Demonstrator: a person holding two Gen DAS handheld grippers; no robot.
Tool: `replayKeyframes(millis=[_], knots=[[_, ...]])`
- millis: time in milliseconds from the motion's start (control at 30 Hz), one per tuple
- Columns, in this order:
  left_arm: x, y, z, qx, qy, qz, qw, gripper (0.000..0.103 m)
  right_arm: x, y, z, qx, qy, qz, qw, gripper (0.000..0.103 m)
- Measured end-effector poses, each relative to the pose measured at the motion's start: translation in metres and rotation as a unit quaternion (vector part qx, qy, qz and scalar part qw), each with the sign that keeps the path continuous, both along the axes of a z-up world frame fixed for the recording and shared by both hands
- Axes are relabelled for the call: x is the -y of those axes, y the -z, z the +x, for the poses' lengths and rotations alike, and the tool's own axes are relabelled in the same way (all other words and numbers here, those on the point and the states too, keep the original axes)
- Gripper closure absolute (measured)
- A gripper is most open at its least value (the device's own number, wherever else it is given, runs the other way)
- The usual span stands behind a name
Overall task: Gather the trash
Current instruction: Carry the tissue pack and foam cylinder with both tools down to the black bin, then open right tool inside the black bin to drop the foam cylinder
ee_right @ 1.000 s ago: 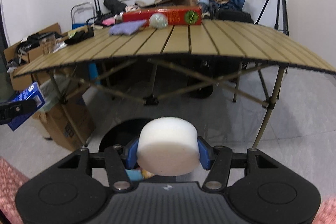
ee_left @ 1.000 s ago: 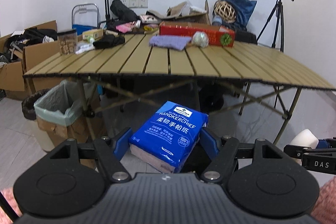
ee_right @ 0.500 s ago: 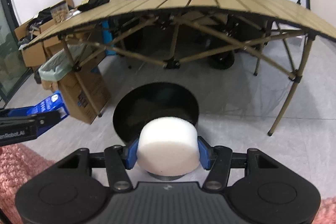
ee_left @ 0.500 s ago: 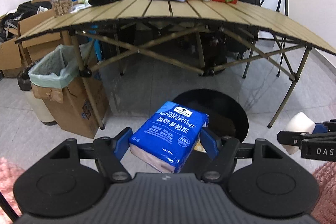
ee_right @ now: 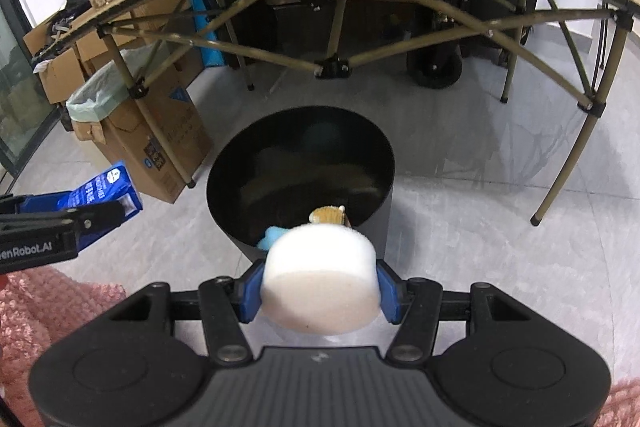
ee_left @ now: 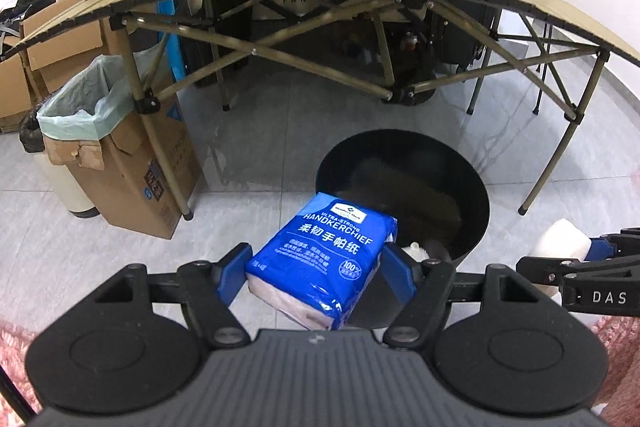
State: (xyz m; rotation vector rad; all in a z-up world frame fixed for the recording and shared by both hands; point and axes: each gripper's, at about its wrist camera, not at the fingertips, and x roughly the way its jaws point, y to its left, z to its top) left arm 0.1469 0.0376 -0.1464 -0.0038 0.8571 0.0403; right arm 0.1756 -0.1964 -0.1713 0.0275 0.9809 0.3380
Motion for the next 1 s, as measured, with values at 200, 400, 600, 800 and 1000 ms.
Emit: replayKeyframes(millis=[200, 400, 600, 800, 1000], knots=[[0.0, 0.004, 0.003, -0.003, 0.003, -0.002, 1.0, 0.032, 0.0, 0.004, 0.003, -0.003, -0.002, 0.001, 1.0, 0.048], [0.002, 0.002, 0.005, 0.006, 0.007, 0.0, 1.0, 0.032, -0.003, 0.003, 0.006, 0.006, -0.009, -0.001, 1.0, 0.048], [0.004, 0.001, 0.01, 0.015, 0.006, 0.003, 0.9999, 0.032, -0.009, 0.003, 0.014, 0.019, -0.022, -0.005, 1.0, 0.048], [0.003, -0.001, 0.018, 0.018, 0.0, 0.003, 0.9998, 0.032, -0.019, 0.002, 0.033, 0.036, -0.032, -0.012, 0.999, 0.048], [0.0, -0.002, 0.027, 0.018, -0.007, 0.001, 0.9998, 0.032, -0.031, -0.002, 0.054, 0.054, -0.047, -0.017, 0.997, 0.048]])
